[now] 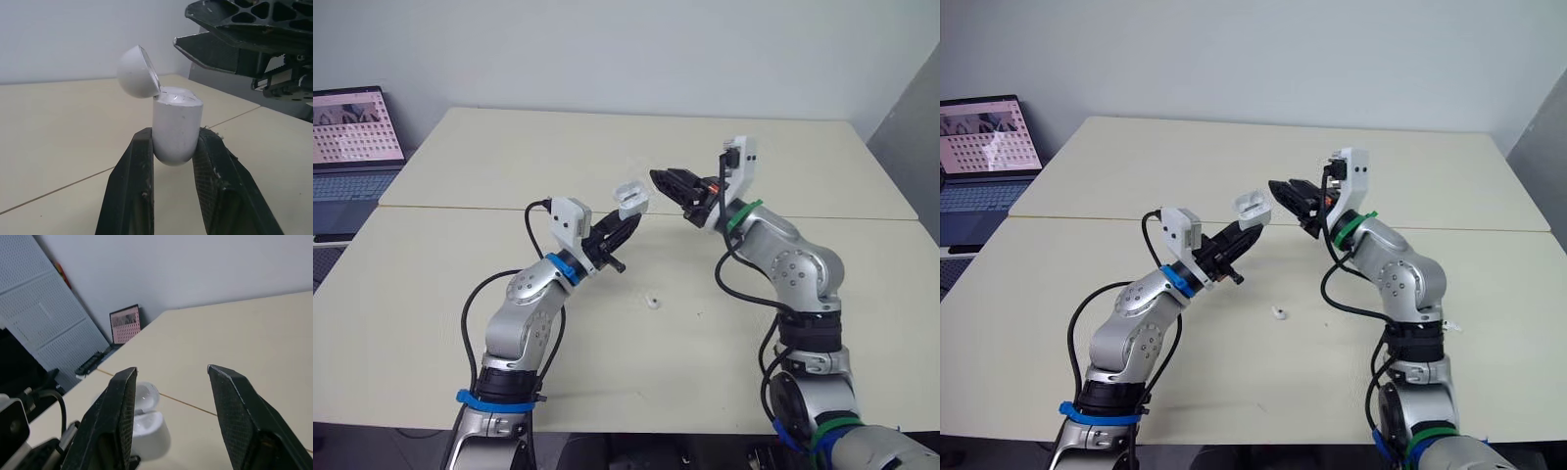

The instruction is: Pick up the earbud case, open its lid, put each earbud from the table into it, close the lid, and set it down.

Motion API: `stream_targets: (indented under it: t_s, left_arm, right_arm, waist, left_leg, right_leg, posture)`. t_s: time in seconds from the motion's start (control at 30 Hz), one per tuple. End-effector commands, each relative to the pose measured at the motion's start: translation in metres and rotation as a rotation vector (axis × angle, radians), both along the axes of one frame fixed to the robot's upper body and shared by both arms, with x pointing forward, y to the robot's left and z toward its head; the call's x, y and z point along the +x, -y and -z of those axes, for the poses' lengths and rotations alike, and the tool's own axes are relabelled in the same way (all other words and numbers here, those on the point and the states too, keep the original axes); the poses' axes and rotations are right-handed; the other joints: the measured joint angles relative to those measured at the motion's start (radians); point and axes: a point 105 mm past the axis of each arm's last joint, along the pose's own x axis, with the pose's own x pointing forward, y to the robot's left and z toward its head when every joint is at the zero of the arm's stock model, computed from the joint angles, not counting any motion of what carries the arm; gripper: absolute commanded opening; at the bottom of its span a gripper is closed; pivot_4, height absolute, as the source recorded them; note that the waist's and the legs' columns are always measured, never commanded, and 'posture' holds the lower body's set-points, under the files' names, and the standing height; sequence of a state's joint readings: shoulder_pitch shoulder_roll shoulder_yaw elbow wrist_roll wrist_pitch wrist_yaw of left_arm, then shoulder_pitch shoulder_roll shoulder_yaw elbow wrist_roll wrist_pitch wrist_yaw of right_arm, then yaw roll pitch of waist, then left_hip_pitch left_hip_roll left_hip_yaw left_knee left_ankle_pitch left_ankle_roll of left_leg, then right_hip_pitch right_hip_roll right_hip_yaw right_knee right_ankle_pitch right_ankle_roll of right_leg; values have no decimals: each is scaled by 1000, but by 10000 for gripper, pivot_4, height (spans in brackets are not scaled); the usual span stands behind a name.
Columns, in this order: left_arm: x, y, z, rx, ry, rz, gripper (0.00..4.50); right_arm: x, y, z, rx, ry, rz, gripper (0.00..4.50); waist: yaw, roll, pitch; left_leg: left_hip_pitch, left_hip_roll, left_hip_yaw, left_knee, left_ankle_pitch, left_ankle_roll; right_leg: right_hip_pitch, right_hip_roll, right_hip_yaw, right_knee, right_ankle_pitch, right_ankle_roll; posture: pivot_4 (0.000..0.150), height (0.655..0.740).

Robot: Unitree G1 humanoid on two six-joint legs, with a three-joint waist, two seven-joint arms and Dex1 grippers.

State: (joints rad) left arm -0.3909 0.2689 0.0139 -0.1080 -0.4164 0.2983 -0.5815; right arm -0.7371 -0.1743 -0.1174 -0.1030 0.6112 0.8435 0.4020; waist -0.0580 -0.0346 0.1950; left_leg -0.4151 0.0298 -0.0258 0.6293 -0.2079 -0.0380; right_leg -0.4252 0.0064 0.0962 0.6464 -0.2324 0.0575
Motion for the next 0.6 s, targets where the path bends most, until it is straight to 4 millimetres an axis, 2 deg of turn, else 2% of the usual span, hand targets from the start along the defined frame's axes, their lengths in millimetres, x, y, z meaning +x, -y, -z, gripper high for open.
stream_targets:
  t_s: [0.03, 0.1, 0.2, 0.23, 0.37, 0.6]
  left_arm:
    - [-4, -22, -13, 11, 59, -44, 7239]
    - [-6, -31, -12, 24, 56, -58, 7239]
    - [-12, -42, -8, 48, 42, -69, 7239]
    - [-14, -44, -7, 54, 38, -70, 7239]
    - [-19, -44, -6, 59, 35, -74, 7239]
    - [-31, -45, -5, 61, 22, -88, 7239]
  right_arm:
    - [-12, 10, 0, -183, 66, -99, 23699]
    - [-18, 17, 11, -294, 67, -148, 23699]
    - [-34, 25, 45, -457, 41, -263, 23699]
    - [-40, 24, 61, -491, 30, -299, 23699]
    - [-49, 17, 98, -536, 24, -349, 23699]
    - [-55, -1, 131, -546, 9, -371, 23699]
  waist:
    - [0, 0, 0]
    - [0, 0, 0]
    - [1, 0, 0]
    - [1, 0, 0]
    - [1, 0, 0]
    - [1, 0, 0]
  left_leg:
    - [0, 0, 0, 0, 0, 0]
    - [0, 0, 0, 0, 0, 0]
    - [0, 0, 0, -1, 0, 0]
    - [0, 0, 0, -1, 0, 0]
    - [0, 0, 1, 0, 0, 0]
    - [1, 0, 1, 2, 0, 0]
  right_leg:
    - [0, 0, 0, 0, 0, 0]
    - [0, 0, 0, 0, 0, 0]
    - [0, 0, 0, -1, 0, 0]
    - [0, 0, -1, -1, 0, 0]
    - [0, 0, 0, 0, 0, 0]
    - [1, 0, 1, 0, 1, 2]
  posture:
    - [1500, 7400]
    - [1500, 7400]
    - [1500, 7400]
    - [1500, 7400]
    - [1500, 7400]
    - [1500, 7400]
